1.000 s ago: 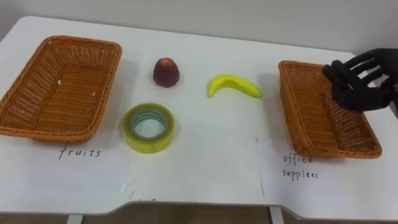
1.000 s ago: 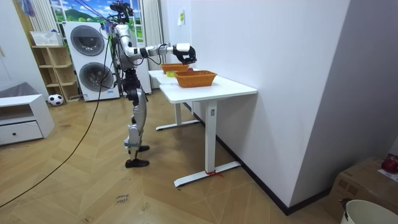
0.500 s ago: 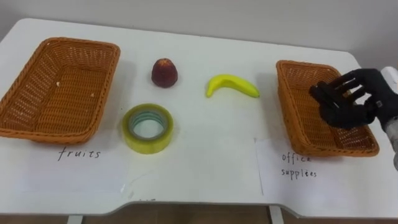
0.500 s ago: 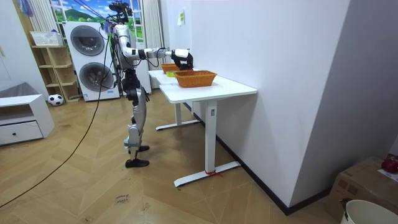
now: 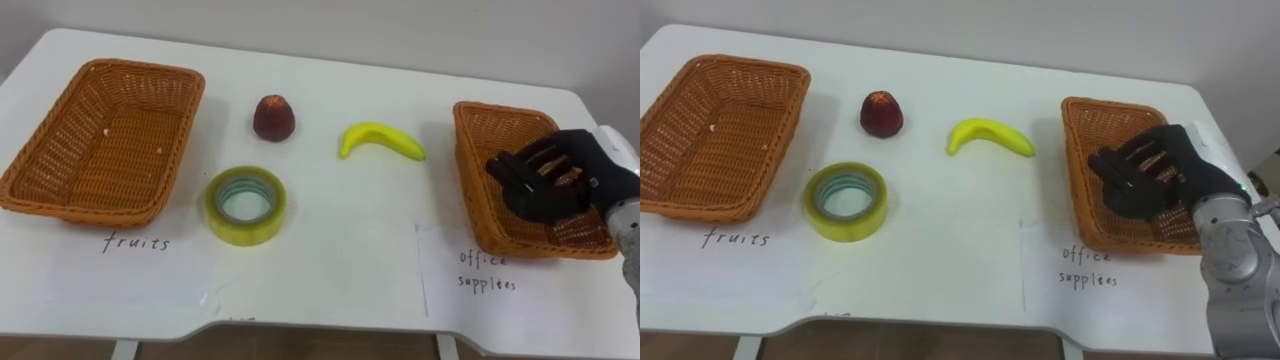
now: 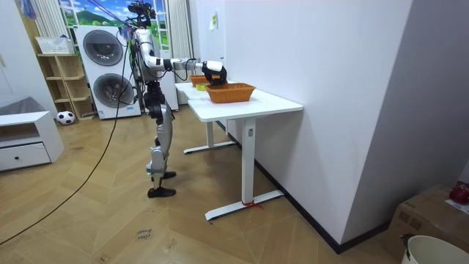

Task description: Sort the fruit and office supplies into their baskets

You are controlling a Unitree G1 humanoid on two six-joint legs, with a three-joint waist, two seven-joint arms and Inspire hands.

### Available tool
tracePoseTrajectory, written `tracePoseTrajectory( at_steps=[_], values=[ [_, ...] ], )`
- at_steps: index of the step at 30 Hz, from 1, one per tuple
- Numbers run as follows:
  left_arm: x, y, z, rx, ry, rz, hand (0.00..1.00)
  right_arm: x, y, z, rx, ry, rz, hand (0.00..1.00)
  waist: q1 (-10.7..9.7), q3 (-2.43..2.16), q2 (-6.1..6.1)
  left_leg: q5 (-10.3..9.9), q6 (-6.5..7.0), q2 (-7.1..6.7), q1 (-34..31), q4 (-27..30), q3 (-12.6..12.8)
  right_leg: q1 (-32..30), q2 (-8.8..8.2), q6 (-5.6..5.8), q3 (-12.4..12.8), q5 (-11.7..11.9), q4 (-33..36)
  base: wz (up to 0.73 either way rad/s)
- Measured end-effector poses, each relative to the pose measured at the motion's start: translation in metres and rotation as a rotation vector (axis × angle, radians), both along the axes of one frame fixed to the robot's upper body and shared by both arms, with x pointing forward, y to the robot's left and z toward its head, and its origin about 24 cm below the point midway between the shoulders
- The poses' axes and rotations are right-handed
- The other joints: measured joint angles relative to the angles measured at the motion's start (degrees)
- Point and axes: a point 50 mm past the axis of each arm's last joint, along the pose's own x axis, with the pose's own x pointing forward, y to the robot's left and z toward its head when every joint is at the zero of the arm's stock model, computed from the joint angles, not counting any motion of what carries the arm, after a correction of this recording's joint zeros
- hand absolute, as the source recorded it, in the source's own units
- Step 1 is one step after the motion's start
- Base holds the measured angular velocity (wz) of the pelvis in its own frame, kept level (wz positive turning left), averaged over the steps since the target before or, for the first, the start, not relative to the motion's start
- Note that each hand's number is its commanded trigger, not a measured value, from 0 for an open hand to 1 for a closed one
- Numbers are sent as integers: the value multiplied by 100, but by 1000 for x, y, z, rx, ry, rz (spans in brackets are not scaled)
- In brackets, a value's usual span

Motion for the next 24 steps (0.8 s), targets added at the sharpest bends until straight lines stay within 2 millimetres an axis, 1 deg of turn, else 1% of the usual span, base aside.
tracePoseTrajectory(
  at_steps=[4, 8, 9, 10, 11, 12, 13, 24],
  values=[
    [1, 0, 0, -3, -1, -2, 0, 0, 0, -1, 0, 3, 0, 100, -2, 1, -8, 0, 0, 1, 1, -1, -1, 0, 0, 0, -9, 0, 0, 0],
    [1, 0, 0, -4, -2, -2, 0, -1, -3, -7, 6, 28, -11, 100, -1, -9, -34, 0, 0, 1, -1, -2, -7, 1, -2, 0, -33, 0, 0, 0],
    [1, 0, 0, -5, -2, -2, 0, -1, -3, -7, 7, 28, -11, 78, -1, -8, -36, 0, 0, 1, -1, -2, -7, 1, -1, 0, -34, 0, 0, 0],
    [1, 0, 0, -5, -2, -2, 0, -1, -3, -7, 7, 28, -11, 58, -1, -7, -39, 0, 0, 1, -1, -2, -7, 0, -1, 0, -35, 0, 0, 0],
    [1, 0, 0, -5, -2, -3, 0, -1, -3, -7, 7, 28, -11, 25, -2, -9, -41, 0, 0, 2, -1, -2, -7, 1, -1, 0, -36, 0, 0, 0],
    [1, 0, 0, -5, -2, -3, 0, -1, -3, -7, 7, 28, -11, 16, -2, -9, -43, 0, 0, 2, -1, -2, -7, 1, -1, 0, -37, 0, 0, 0],
    [2, 0, 0, -6, -3, -3, 0, -1, -3, -7, 7, 28, -11, 0, -2, -8, -47, 0, 0, 2, -1, -2, -7, 1, -1, 0, -38, 0, 0, 0],
    [3, -1, 0, -12, -5, -6, 0, -1, -2, -7, 5, 29, -11, 0, -7, -1, -69, 0, 0, 2, 2, -4, -6, -2, -1, 0, -41, 0, -1, 0]
  ],
)
